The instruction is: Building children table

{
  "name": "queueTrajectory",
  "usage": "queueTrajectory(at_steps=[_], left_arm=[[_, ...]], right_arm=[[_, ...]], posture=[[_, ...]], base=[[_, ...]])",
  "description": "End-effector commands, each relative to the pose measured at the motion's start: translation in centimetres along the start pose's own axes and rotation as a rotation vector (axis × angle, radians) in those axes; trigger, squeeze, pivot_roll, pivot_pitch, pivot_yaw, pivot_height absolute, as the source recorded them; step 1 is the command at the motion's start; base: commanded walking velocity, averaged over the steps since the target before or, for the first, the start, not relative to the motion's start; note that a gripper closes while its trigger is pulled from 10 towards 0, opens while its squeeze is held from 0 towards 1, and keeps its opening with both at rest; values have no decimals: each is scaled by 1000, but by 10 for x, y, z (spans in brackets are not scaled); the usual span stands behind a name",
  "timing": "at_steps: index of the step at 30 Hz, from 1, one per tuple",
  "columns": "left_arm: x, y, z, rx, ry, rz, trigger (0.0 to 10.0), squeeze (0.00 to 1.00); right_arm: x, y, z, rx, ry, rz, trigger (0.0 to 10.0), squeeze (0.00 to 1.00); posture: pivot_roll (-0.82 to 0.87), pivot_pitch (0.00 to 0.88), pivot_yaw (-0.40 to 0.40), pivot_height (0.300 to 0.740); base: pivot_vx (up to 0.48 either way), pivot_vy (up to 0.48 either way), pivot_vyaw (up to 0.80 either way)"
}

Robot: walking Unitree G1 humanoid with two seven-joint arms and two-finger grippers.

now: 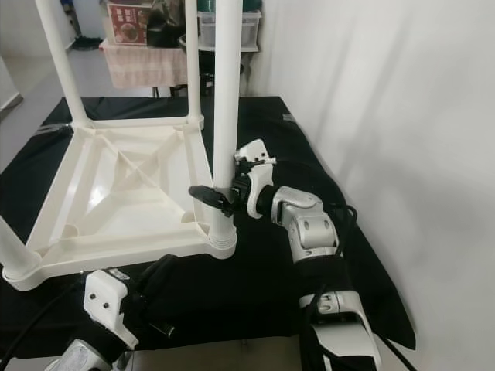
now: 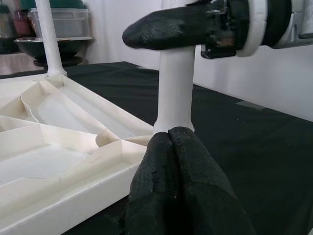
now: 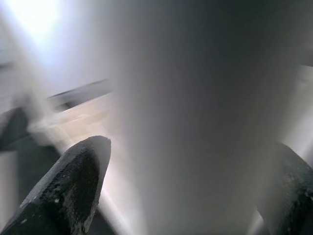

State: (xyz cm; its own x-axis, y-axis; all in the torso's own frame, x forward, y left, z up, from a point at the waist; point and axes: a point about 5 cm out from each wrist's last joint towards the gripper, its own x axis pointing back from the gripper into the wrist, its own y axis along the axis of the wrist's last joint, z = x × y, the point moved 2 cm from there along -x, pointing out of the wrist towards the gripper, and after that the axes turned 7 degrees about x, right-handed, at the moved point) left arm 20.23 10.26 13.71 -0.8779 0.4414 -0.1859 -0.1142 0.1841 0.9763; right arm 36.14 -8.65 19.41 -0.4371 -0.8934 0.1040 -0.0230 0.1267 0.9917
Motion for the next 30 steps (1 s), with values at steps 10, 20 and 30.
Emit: queueTrajectory(at_steps=[10, 20, 30], left_arm=[[-1, -4, -3, 3, 3, 0, 10000, 0], [3, -2, 2, -3, 10, -12, 10000, 0], [4, -2, 5, -5, 11, -11, 10000, 0]], right_arm=[[-1, -7, 3, 5, 166, -16, 0, 0], [24, -49, -2, -131, -442, 117, 0, 0], [11, -69, 51, -174, -491, 195, 0, 0]], posture=[[17, 0, -83, 740], [-11, 15, -85, 740], [-21, 4, -64, 740]], base=[[0, 0, 0], [0, 0, 0], [0, 0, 0]])
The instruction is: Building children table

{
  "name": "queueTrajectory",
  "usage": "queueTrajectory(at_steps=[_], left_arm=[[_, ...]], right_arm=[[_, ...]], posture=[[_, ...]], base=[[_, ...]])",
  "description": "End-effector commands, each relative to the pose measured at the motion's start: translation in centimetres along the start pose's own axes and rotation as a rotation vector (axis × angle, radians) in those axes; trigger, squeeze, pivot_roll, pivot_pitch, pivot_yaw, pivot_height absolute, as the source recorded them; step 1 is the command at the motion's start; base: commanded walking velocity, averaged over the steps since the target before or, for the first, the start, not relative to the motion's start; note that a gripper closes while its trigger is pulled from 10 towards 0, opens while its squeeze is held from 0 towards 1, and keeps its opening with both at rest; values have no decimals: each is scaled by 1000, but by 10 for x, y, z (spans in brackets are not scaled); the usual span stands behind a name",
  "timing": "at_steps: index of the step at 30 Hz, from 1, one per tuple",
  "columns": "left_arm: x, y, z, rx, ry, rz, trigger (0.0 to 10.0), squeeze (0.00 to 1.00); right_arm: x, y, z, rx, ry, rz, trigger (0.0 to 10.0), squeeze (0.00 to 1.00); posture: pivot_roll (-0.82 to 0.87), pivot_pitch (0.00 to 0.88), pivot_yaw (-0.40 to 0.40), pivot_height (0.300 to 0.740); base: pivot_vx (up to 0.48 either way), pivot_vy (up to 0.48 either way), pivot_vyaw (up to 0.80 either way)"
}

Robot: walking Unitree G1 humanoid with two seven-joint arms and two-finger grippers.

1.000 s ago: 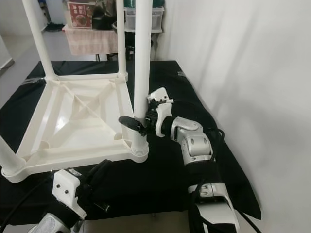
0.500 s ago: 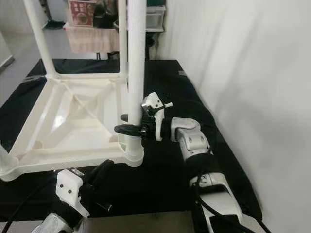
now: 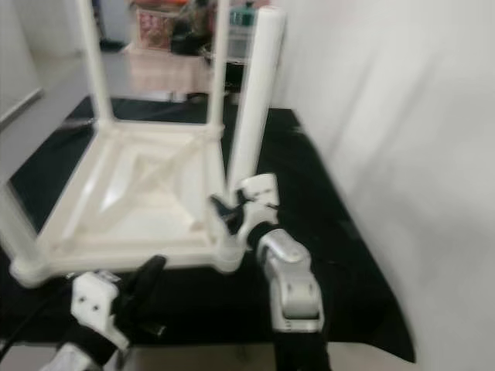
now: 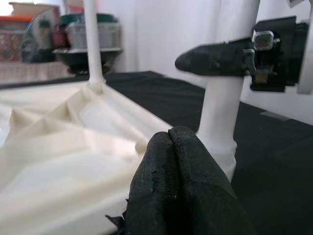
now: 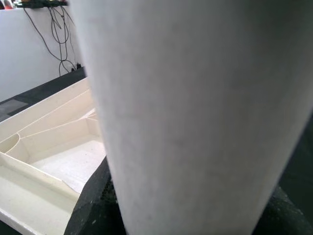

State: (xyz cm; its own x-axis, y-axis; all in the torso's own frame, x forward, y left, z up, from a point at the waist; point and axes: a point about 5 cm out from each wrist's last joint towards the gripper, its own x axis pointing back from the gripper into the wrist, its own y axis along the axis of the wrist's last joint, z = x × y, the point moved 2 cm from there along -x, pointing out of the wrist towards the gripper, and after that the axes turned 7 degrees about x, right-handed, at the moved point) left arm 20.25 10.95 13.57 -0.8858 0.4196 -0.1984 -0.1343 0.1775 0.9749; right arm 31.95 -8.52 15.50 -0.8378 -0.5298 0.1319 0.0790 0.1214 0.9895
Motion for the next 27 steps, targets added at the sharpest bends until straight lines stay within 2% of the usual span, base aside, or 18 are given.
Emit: queueTrajectory(at_steps=[1, 2, 3, 4, 7, 8, 10, 11, 12, 13, 14, 16, 17, 18, 19, 27], left_arm=[[1, -2, -2, 12, -12, 5, 10000, 0], [1, -2, -2, 12, -12, 5, 10000, 0], [1, -2, -2, 13, -12, 6, 10000, 0], [1, -3, -2, 13, -12, 6, 10000, 0], [1, -3, -2, 13, -11, 6, 10000, 0], [1, -3, -2, 14, -11, 5, 10000, 0], [1, -3, -2, 14, -11, 5, 10000, 0], [0, -3, -2, 15, -12, 5, 10000, 0], [0, -3, -2, 15, -12, 5, 10000, 0], [-2, -3, -1, 15, -16, 5, 10000, 0], [-2, -3, -1, 15, -17, 5, 10000, 0], [-3, -3, 0, 15, -18, 6, 10000, 0], [-3, -3, 0, 14, -18, 7, 10000, 0], [-3, -3, 0, 14, -18, 7, 10000, 0], [-2, -3, -1, 12, -18, 10, 10000, 0], [-2, -4, -2, 12, -18, 12, 10000, 0]], right_arm=[[-1, -33, 8, -49, 53, 151, 0, 0], [-1, -33, 8, -49, 53, 151, 0, 0], [-2, -33, 10, -43, 67, 158, 1059, 0], [-5, -32, 11, -36, 86, 162, 10000, 0], [-10, -24, 9, -40, 118, 130, 10000, 0], [-13, -17, 7, -39, 156, 98, 10000, 1000], [-13, -17, 7, -39, 156, 98, 10000, 1000], [-17, -4, 9, -16, 259, 31, 10000, 1000], [-17, -4, 9, -16, 259, 31, 10000, 1000], [-16, 22, 20, 60, 514, -95, 10000, 1000], [-13, 28, 23, 93, 599, -126, 10000, 1000], [-11, 30, 24, 109, 640, -139, 10000, 1000], [-9, 29, 22, 121, 703, -129, 10000, 235], [-9, 29, 22, 121, 703, -129, 10000, 235], [-10, 28, 15, 138, 775, -102, 10000, 0], [-20, 24, 4, 143, 858, -47, 10000, 0]], posture=[[-17, 3, -67, 740], [-17, 3, -67, 740], [-13, 0, -70, 740], [-11, 0, -69, 740], [-11, 0, -68, 740], [-4, 0, -67, 740], [-4, 0, -67, 740], [-3, 0, -64, 740], [-3, 0, -64, 740], [17, 0, -63, 740], [24, 0, -64, 740], [24, 0, -64, 740], [24, 0, -64, 740], [24, 0, -64, 740], [51, 0, -72, 740], [68, 0, -81, 740]], base=[[0, 0, 0], [0, 0, 0], [0, 0, 0], [0, 0, 0], [0, 0, 0], [0, 0, 0], [0, 0, 0], [0, 0, 0], [0, 0, 0], [0, 0, 0], [0, 0, 0], [0, 0, 0], [0, 0, 0], [0, 0, 0], [0, 0, 0], [0, 0, 0]])
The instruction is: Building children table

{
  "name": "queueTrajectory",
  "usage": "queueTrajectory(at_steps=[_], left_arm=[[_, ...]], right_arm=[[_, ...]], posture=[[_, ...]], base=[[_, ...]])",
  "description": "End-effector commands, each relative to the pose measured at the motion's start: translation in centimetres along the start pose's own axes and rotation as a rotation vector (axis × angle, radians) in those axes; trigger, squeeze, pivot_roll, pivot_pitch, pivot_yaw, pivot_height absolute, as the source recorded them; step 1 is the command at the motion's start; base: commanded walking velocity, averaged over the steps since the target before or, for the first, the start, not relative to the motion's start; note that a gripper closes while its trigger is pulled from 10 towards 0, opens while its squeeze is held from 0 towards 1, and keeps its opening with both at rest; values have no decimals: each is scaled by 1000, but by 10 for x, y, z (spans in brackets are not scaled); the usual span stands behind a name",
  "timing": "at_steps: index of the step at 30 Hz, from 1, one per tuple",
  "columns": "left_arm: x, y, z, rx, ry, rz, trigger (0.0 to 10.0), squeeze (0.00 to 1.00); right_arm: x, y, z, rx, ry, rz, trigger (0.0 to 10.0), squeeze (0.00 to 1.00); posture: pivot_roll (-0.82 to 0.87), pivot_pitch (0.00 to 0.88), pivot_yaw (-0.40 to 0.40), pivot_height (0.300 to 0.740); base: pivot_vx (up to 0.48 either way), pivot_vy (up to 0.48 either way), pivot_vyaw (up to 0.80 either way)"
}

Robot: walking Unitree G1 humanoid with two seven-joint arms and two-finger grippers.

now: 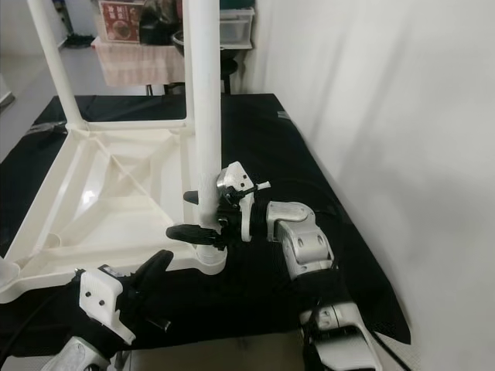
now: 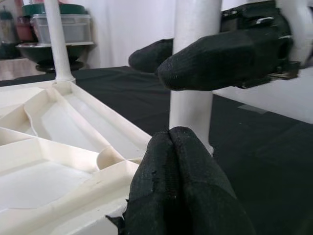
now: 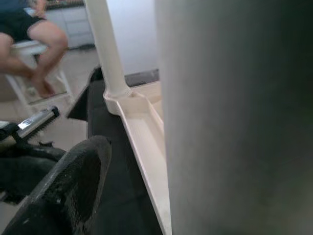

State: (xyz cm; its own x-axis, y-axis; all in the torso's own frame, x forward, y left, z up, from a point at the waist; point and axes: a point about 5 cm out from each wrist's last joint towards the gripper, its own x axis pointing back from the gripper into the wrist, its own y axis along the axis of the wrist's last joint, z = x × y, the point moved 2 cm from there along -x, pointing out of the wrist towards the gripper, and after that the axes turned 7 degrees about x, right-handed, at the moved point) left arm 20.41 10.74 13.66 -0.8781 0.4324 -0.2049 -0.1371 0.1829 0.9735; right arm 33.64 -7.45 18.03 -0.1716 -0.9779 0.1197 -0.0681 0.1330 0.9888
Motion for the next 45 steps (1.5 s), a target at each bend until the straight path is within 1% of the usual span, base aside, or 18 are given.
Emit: queueTrajectory(at_steps=[1, 3, 4, 18, 21, 23, 24, 25, 26, 27, 29, 37, 38, 39, 40, 41, 42, 45], left_arm=[[0, -4, -1, 9, -3, 17, 10000, 0], [1, -4, -1, 9, -3, 18, 10000, 0], [1, -5, -2, 10, -3, 19, 10000, 0], [-1, -5, -3, 14, -8, 17, 10000, 0], [-1, -4, -2, 13, -8, 15, 10000, 0], [1, -3, -1, 11, -6, 13, 10000, 0], [1, -3, -1, 11, -6, 13, 10000, 0], [1, -1, 2, 9, -4, 12, 10000, 0], [1, -1, 2, 9, -4, 12, 10000, 0], [2, -1, 4, 6, -3, 11, 10000, 0], [1, 0, 8, 2, -2, 12, 10000, 0], [-2, -2, 8, -6, -10, 19, 10000, 0], [-3, -2, 8, -8, -5, 16, 10000, 0], [-3, -2, 8, -8, -5, 16, 10000, 0], [-4, -2, 8, -9, -1, 13, 10000, 0], [-4, -2, 8, -9, -1, 13, 10000, 0], [-5, -2, 7, -10, 0, 11, 10000, 0], [-7, -3, 6, -9, -1, 10, 10000, 0]], right_arm=[[-6, -4, 2, -2, 36, 25, 10000, 0], [-8, -6, -4, -9, 15, 37, 10000, 0], [-8, -9, -9, -18, -9, 38, 0, 0], [22, -23, -22, -49, -107, 43, 0, 0], [30, -33, -21, -59, -214, 81, 0, 0], [27, -51, -11, -68, -455, 185, 0, 0], [27, -51, -11, -68, -455, 185, 0, 0], [24, -59, -3, -175, -696, 200, 0, 0], [24, -59, -3, -175, -696, 200, 0, 0], [16, -67, 18, -247, -788, 215, 0, 0], [4, -60, 34, -180, -781, 217, 0, 0], [3, -66, 22, -208, -754, 219, 0, 0], [3, -64, 22, -195, -750, 218, 10000, 0], [3, -64, 22, -195, -750, 218, 10000, 0], [2, -61, 24, -203, -721, 197, 10000, 275], [2, -61, 24, -203, -721, 197, 10000, 275], [1, -56, 23, -212, -683, 165, 10000, 1000], [-4, -37, 21, -183, -579, 74, 10000, 1000]], posture=[[68, 0, -81, 740], [79, 0, -87, 740], [82, 0, -88, 740], [53, 0, -82, 740], [41, 0, -85, 740], [33, 9, -81, 740], [33, 9, -81, 740], [13, 21, -66, 740], [13, 21, -66, 740], [-2, 21, -49, 740], [-20, 16, -23, 740], [-4, 10, -39, 740], [-5, 9, -42, 740], [-5, 9, -42, 740], [-4, 9, -49, 740], [-4, 9, -49, 740], [-4, 6, -54, 740], [-8, 1, -56, 740]], base=[[0, 0, 0], [0, 0, 0], [0, 0, 0], [0, 0, 0], [0, 0, 0], [0, 0, 0], [0, 0, 0], [0, 0, 0], [0, 0, 0], [0, 0, 0], [0, 0, 0], [0, 0, 0], [0, 0, 0], [0, 0, 0], [0, 0, 0], [0, 0, 0], [0, 0, 0], [0, 0, 0]])
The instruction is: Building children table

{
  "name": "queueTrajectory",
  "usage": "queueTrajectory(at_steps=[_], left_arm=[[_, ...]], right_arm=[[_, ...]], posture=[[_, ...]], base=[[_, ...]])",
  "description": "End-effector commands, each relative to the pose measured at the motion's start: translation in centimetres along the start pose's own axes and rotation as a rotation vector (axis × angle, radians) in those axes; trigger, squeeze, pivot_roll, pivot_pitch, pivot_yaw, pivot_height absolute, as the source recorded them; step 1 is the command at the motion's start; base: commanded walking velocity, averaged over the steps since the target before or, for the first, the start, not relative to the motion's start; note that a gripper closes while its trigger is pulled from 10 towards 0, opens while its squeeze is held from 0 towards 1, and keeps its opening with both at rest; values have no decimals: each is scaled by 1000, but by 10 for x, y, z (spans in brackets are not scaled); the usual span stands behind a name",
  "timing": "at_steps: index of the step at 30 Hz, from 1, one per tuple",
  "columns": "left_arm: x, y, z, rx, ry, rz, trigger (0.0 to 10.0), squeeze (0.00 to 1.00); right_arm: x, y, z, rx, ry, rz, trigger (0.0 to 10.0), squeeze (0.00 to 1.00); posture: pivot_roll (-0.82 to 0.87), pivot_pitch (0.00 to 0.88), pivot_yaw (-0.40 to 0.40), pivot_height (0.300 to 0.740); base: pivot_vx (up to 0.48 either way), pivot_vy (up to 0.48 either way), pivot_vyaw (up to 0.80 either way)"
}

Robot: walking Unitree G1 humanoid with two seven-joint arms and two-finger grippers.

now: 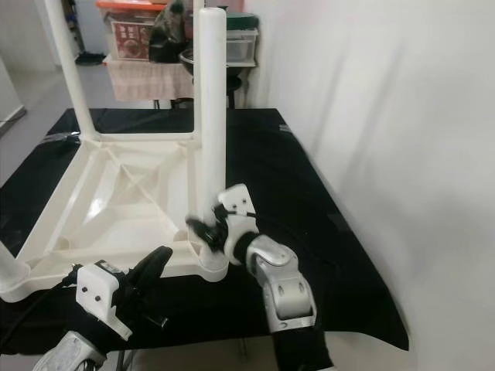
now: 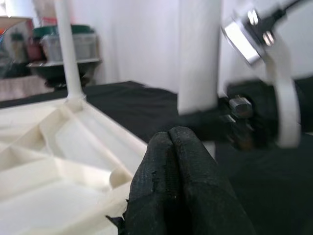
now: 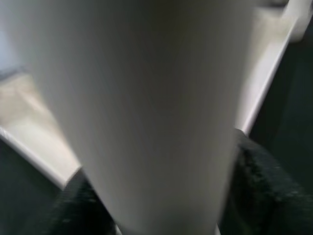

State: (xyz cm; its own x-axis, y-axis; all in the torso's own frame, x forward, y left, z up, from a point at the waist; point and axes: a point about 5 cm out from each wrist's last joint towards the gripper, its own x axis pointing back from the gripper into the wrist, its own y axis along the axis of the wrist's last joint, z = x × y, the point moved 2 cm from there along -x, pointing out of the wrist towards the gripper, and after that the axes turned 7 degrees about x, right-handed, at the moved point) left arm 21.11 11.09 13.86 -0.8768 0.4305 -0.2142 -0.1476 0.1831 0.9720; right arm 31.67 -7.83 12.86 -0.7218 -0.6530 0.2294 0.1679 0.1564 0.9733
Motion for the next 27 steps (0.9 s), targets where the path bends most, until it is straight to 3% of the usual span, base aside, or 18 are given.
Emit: queueTrajectory(at_steps=[1, 2, 3, 4, 5, 6, 7, 12, 16, 17, 19, 20, 23, 27], left_arm=[[-2, -4, 0, -5, -1, 20, 10000, 0], [-2, -4, 0, -5, -1, 20, 10000, 0], [-3, -5, -1, -3, -3, 20, 10000, 0], [-5, -6, -2, -1, -6, 21, 10000, 0], [-6, -7, -2, 1, -8, 22, 10000, 0], [-6, -7, -2, 1, -8, 22, 10000, 0], [-7, -8, -3, 2, -9, 24, 10000, 0], [-8, -11, -4, 2, -8, 28, 10000, 0], [-9, -11, -4, 1, -6, 27, 10000, 0], [-8, -12, -4, 0, -4, 28, 10000, 0], [-8, -12, -4, 0, -4, 28, 10000, 0], [-8, -13, -4, 0, -3, 29, 10000, 0], [-8, -14, -5, 1, -4, 31, 10000, 0], [-7, -14, -5, 2, -6, 32, 10000, 0]], right_arm=[[-2, 14, 3, 2, 73, -59, 10000, 1000], [-2, 14, 3, 2, 73, -59, 10000, 1000], [-2, 33, 5, 74, 209, -136, 10000, 1000], [-2, 46, 5, 151, 319, -173, 10000, 922], [-1, 54, 4, 201, 408, -189, 10000, 365], [-1, 54, 4, 201, 408, -189, 10000, 365], [-2, 59, 0, 238, 476, -189, 10000, 0], [-15, 72, -23, 269, 533, -176, 10000, 0], [-18, 77, -28, 265, 530, -178, 10000, 0], [-18, 77, -30, 253, 540, -177, 8431, 0], [-18, 77, -30, 253, 540, -177, 8431, 0], [-17, 77, -32, 233, 567, -180, 0, 0], [-11, 74, -41, 190, 574, -191, 0, 0], [-5, 66, -47, 201, 523, -189, 0, 0]], posture=[[-8, 1, -56, 740], [-8, 1, -56, 740], [-9, 0, -59, 740], [-7, 0, -61, 740], [-7, 0, -61, 740], [-7, 0, -61, 740], [-3, 0, -63, 740], [10, 0, -70, 740], [10, 0, -70, 740], [18, 0, -71, 740], [18, 0, -71, 740], [18, 0, -69, 740], [16, 0, -64, 740], [5, 0, -59, 740]], base=[[0, 0, 0], [0, 0, 0], [0, 0, 0], [0, 0, 0], [0, 0, 0], [0, 0, 0], [0, 0, 0], [0, 0, 0], [0, 0, 0], [0, 0, 0], [0, 0, 0], [0, 0, 0], [0, 0, 0], [0, 0, 0]])
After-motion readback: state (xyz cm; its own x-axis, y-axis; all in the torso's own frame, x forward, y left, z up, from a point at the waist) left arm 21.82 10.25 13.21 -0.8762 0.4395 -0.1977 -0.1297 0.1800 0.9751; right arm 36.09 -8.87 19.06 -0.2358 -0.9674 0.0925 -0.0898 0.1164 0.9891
